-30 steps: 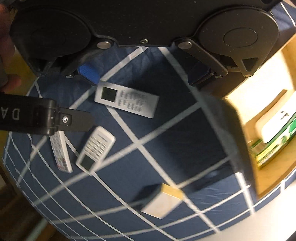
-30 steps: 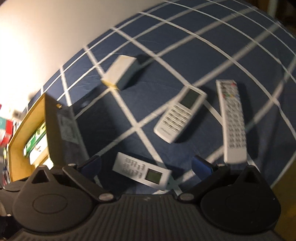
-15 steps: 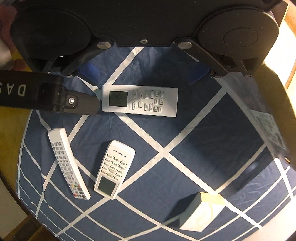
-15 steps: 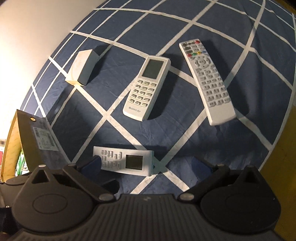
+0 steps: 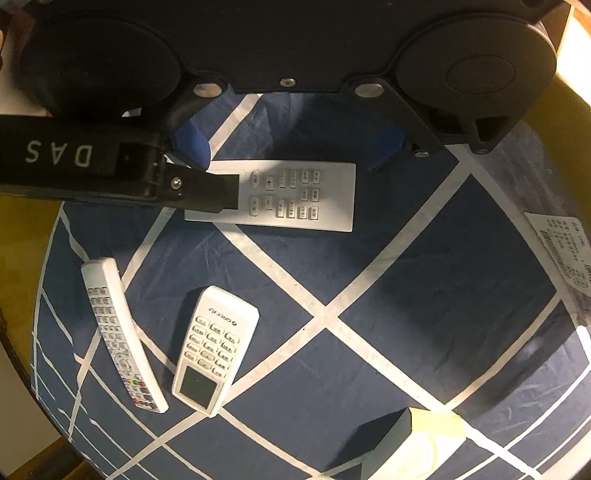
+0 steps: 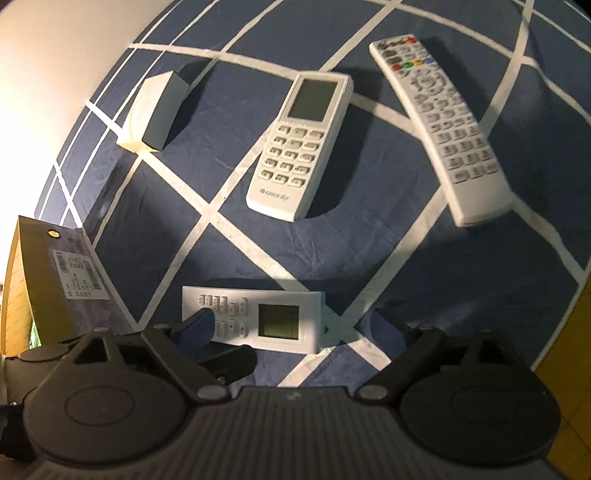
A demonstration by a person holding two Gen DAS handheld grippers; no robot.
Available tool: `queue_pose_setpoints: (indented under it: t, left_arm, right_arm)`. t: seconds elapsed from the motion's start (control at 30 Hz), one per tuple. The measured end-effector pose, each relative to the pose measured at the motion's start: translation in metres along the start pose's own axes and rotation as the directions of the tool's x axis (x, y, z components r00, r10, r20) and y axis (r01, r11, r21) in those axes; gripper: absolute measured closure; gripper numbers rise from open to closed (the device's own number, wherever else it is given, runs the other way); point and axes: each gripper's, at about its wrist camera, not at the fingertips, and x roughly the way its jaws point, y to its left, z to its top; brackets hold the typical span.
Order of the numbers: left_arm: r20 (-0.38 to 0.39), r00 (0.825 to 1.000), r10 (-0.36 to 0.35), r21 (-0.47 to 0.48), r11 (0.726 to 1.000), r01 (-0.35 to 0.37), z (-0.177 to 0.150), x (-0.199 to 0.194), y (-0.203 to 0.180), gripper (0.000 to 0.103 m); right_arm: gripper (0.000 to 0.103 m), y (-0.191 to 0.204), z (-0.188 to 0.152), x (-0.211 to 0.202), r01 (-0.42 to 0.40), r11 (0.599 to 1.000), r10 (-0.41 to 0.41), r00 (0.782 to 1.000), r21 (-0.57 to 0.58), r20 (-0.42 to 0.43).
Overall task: Organize objects
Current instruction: 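Close both grippers on the white remote with the display screen, then lift the held remote with both grippers and carry it over the box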
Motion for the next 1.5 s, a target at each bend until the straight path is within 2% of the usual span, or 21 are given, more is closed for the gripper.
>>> queue_pose_setpoints:
  t: [0.13, 0.27, 0.33, 0.5, 0.67, 1.1, 1.5]
  left_arm:
    - [-0.012, 1.0, -0.01, 0.003, 1.0, 0.01, 0.003, 0.006, 0.003, 0.016]
    - [-0.027, 0.999, -0.021, 0.004, 1.0, 0.021, 0.006, 0.012, 0.004, 0.023]
    - [-0.033, 0.999, -0.02, 0.005, 1.0, 0.02, 0.007, 0.015, 0.005, 0.023]
    - [-0.041, 0.999, -0.025, 0.007, 1.0, 0.025, 0.009, 0.02, 0.006, 0.025]
    - [-0.044, 0.999, -0.014, 0.015, 1.0, 0.015, 0.009, 0.021, 0.004, 0.028]
    - [-0.043, 0.999, -0.006, -0.004, 1.0, 0.006, 0.005, 0.018, 0.002, 0.031]
    - [0.029, 0.999, 0.029, -0.036, 0.999, -0.028, -0.004, -0.021, -0.009, 0.031]
  right_arm:
    - [0.014, 0.003, 0.002, 0.01, -0.002, 1.0, 0.002, 1.0, 0.001, -0.02]
    - [0.018, 0.006, 0.004, 0.017, 0.001, 1.0, -0.001, 0.999, -0.003, -0.035]
    - [0.022, 0.008, 0.005, 0.02, -0.001, 1.0, 0.0, 0.999, -0.009, -0.043]
    - [0.024, 0.01, 0.009, 0.026, 0.006, 1.0, -0.006, 0.998, -0.014, -0.056]
    - [0.038, 0.013, 0.01, 0.032, 0.011, 1.0, -0.013, 0.997, -0.021, -0.073]
    - [0.041, 0.018, 0.01, 0.031, 0.042, 0.998, -0.045, 0.997, -0.047, -0.063]
    - [0.042, 0.03, 0.009, -0.004, 0.005, 0.994, -0.007, 1.0, -0.11, -0.022]
